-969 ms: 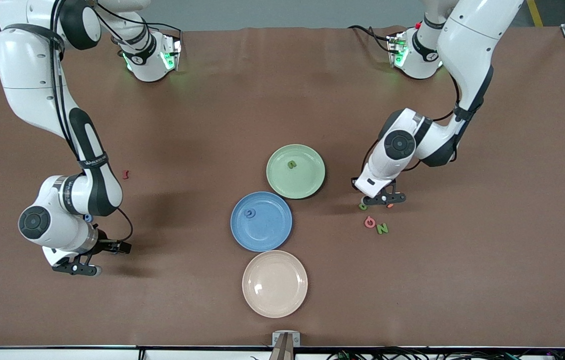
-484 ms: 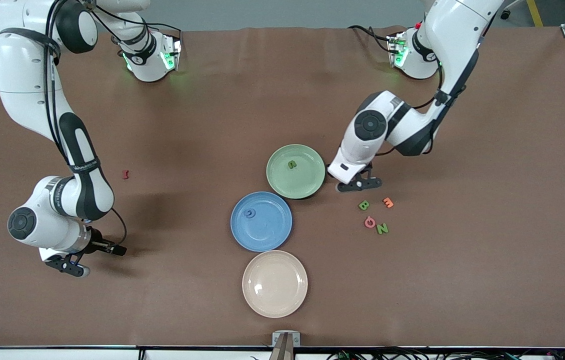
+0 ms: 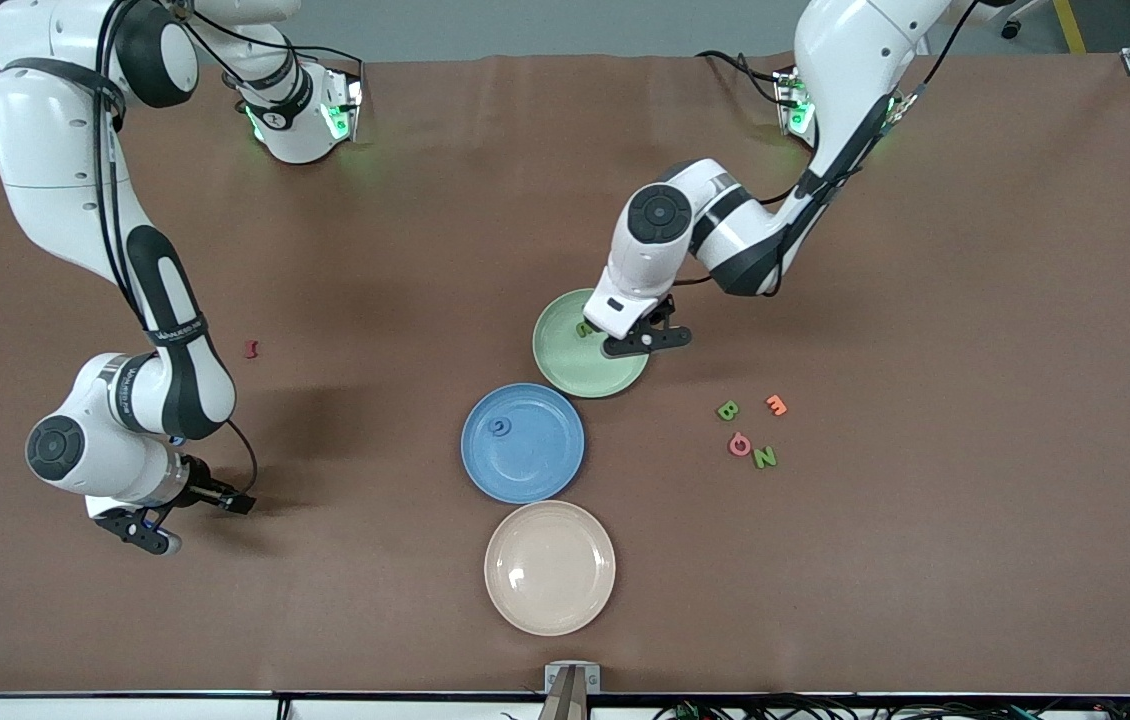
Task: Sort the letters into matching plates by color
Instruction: 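Place the green p on the green plate with the left gripper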
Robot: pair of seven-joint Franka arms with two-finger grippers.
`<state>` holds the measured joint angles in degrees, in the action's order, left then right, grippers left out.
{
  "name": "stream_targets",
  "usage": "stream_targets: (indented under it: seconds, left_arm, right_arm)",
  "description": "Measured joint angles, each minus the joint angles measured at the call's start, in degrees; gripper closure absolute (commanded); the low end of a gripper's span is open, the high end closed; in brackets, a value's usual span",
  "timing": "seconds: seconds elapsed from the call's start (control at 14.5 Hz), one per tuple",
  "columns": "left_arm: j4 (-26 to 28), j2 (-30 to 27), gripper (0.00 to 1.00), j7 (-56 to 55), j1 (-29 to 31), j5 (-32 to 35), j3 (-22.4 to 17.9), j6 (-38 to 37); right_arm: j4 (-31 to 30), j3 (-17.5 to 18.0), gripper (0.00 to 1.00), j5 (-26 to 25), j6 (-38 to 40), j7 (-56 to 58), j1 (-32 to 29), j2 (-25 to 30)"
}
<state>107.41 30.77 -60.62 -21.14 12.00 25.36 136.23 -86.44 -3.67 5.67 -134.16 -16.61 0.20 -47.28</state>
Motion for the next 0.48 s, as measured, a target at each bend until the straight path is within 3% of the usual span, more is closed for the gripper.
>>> stream_targets:
  seconds: [0.48]
  left_arm:
    - [-0.9, 3.0, 0.8, -1.5, -2.8, 0.0, 0.0, -1.8]
  right_arm:
    - [0.5, -0.1, 0.66, -1.2, 0.0, 0.0, 0.0, -0.3]
